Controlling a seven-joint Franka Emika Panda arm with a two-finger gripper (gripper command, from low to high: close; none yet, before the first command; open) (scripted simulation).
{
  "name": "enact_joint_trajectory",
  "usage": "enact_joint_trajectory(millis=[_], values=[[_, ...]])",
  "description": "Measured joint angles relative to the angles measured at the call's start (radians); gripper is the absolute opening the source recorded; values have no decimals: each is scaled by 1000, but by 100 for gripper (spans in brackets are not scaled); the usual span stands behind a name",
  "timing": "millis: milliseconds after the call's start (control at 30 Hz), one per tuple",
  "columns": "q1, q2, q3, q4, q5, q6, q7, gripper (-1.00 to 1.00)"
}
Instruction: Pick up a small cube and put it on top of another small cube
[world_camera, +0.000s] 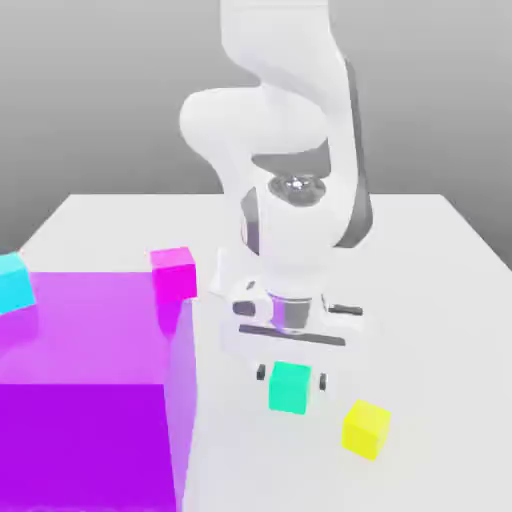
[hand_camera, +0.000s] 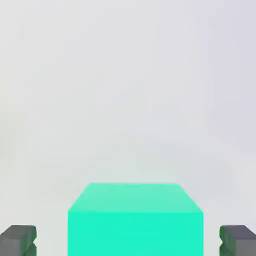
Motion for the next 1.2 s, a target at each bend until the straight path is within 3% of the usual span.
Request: enact_joint_trajectory(millis=[33, 67, 300, 600, 867, 1000, 1200], values=[[14, 16, -12, -1, 0, 14, 3, 0], [23, 25, -19, -1, 1, 23, 5, -100], [22, 25, -19, -1, -4, 23, 9, -100], [-64, -110, 73, -6, 52, -97, -46, -100], [-61, -237, 88, -33, 92, -203, -67, -100], [-57, -295, 87, -53, 86, -245, -54, -100], [-66, -291, 126, 39, 12, -328, 33, -100]])
